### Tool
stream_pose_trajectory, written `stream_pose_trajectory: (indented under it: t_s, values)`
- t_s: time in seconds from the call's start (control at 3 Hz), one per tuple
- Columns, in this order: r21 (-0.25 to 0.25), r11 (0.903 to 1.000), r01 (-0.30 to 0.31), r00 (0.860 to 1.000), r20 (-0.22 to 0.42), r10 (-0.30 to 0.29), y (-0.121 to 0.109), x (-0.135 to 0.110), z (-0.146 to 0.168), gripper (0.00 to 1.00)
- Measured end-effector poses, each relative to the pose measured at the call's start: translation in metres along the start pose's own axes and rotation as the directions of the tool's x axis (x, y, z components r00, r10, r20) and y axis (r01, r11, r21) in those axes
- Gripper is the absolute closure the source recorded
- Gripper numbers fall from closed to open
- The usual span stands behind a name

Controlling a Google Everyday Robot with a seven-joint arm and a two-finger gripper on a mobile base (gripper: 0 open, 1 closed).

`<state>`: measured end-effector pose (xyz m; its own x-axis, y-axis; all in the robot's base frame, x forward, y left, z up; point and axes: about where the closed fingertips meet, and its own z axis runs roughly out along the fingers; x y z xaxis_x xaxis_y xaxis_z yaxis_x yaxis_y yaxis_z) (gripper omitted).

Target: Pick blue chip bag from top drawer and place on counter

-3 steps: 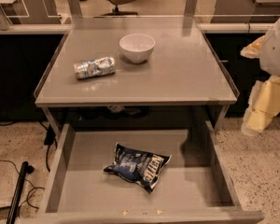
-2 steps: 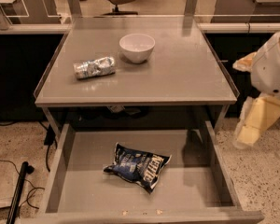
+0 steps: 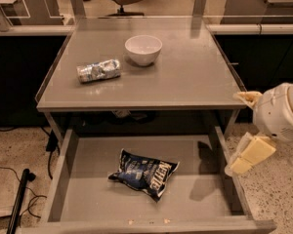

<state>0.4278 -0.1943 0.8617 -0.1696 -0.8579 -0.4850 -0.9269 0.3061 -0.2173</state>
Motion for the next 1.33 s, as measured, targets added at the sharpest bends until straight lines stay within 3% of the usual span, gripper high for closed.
stream_pose_trajectory:
  t_s: [0.33, 0.67, 1.33]
  values:
    - [-0.009, 0.9983, -0.058, 0.991, 0.116, 0.059, 0.001, 0.009, 0.030, 0.00]
    - [-0.051, 0.9962, -0.071, 0.985, 0.157, 0.078, 0.011, 0.008, 0.061, 0.00]
    - [-0.071, 0.9945, -0.077, 0.982, 0.166, 0.088, 0.023, 0.008, 0.073, 0.00]
